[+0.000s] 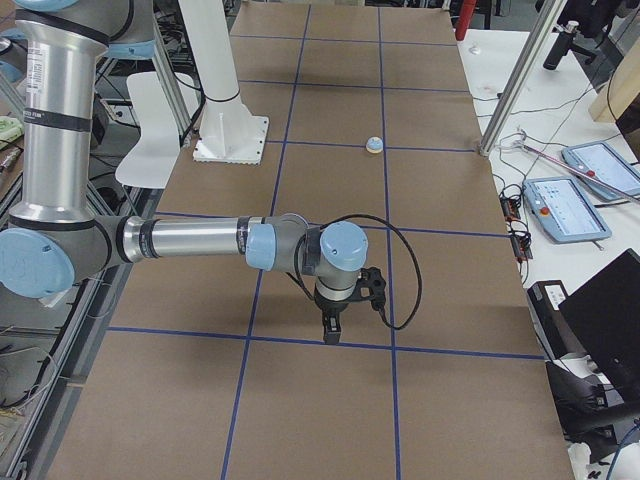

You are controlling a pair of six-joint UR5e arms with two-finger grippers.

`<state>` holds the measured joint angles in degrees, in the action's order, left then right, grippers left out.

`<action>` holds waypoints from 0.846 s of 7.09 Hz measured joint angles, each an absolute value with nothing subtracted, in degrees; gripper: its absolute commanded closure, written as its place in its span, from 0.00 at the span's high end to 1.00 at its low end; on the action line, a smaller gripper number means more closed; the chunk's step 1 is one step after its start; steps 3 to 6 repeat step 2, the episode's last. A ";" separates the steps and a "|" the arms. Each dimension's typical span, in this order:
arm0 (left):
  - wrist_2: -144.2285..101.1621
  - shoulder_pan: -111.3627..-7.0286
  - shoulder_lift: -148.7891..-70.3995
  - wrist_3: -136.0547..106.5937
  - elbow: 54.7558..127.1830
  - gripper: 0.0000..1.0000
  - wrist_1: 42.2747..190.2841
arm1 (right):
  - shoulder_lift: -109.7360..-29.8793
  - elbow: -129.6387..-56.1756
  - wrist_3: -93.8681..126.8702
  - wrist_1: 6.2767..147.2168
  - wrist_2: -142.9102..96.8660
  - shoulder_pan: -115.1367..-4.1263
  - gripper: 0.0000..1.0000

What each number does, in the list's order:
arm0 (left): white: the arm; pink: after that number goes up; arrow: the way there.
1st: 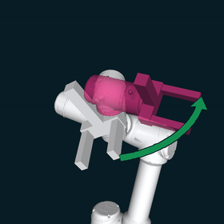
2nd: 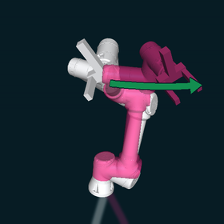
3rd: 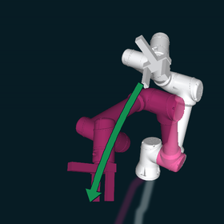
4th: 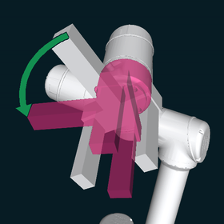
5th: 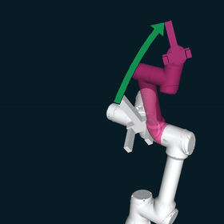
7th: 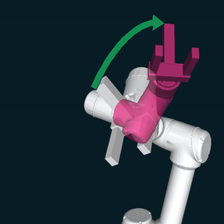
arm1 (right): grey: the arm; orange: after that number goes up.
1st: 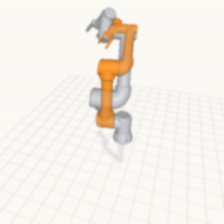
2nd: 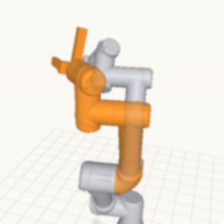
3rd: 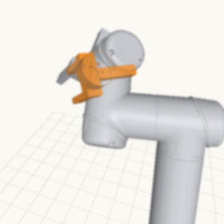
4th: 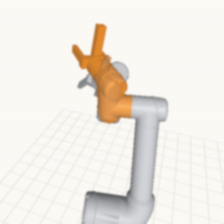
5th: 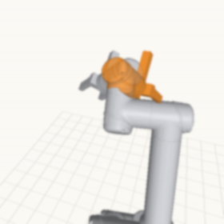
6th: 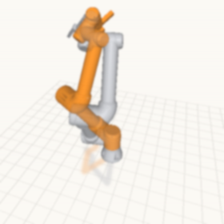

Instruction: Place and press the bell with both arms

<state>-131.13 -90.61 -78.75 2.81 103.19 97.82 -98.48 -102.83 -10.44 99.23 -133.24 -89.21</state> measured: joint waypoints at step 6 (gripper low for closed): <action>-131.13 -90.61 -78.75 2.81 103.19 1.00 97.82 | -98.50 -103.03 -10.32 99.23 -133.18 -89.21 1.00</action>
